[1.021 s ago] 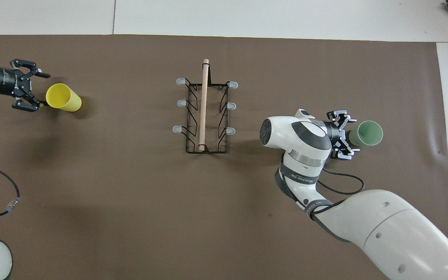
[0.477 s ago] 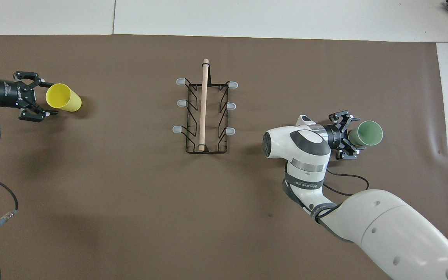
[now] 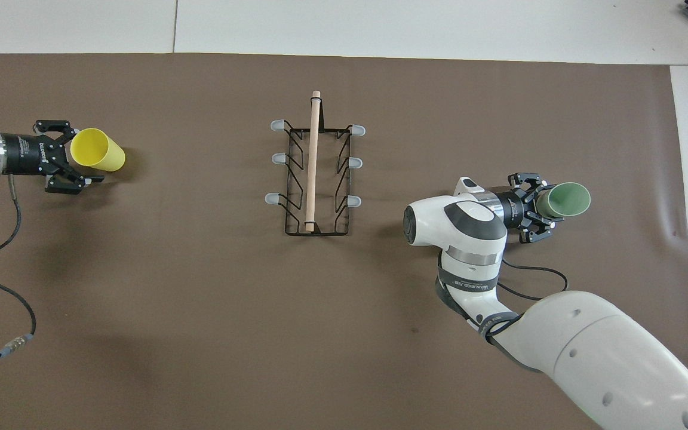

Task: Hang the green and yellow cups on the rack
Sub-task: 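Lift the yellow cup with the left gripper while the right gripper lifts the green cup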

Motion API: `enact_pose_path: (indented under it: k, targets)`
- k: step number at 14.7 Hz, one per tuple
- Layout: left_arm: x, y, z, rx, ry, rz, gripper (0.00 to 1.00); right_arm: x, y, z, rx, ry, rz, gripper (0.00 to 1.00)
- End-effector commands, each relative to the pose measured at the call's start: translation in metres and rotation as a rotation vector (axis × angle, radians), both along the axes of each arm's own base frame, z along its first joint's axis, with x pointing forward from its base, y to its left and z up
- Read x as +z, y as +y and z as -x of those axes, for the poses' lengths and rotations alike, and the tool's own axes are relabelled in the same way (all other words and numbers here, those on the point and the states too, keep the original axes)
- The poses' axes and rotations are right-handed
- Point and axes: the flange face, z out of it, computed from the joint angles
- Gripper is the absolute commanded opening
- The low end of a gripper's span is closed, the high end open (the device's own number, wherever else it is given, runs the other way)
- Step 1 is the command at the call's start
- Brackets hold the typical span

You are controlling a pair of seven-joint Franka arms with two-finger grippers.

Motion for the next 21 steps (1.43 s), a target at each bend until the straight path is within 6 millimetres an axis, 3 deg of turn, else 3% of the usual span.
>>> enact_pose_path:
  k: [1,4,7,9,10,11,12,13,15,21]
  targets:
    - [0.003,-0.006,0.011,0.019,-0.019,0.004,1.00,0.011,0.007,-0.007,0.015,-0.043,-0.004,0.00]
    - [0.005,-0.018,0.015,0.020,-0.029,0.000,1.00,0.043,0.017,-0.022,-0.093,-0.091,-0.086,0.00]
    - [0.005,-0.026,0.017,0.032,-0.040,-0.016,1.00,0.094,0.021,-0.033,-0.263,-0.131,-0.277,0.00]
    - [0.009,-0.040,0.017,-0.022,-0.067,-0.025,1.00,0.126,0.023,-0.034,-0.334,-0.155,-0.380,0.00]
    - [0.014,-0.057,0.024,-0.088,-0.110,-0.032,0.93,0.144,0.016,-0.034,-0.392,-0.173,-0.461,0.00]
    - [0.013,-0.072,0.035,-0.152,-0.157,-0.068,0.23,0.164,0.009,-0.031,-0.451,-0.185,-0.543,0.00]
    - [0.015,-0.085,0.047,-0.226,-0.234,-0.118,0.00,0.185,0.007,-0.028,-0.483,-0.181,-0.624,0.00]
    - [0.012,-0.089,0.055,-0.249,-0.263,-0.152,0.00,0.203,0.006,-0.025,-0.498,-0.170,-0.692,0.00]
    - [0.026,-0.093,0.049,-0.249,-0.271,-0.173,0.00,0.230,0.002,-0.020,-0.541,-0.185,-0.800,0.00]
    - [0.128,-0.096,0.063,-0.460,-0.352,-0.353,0.00,0.274,0.005,-0.017,-0.720,-0.213,-1.229,0.00]
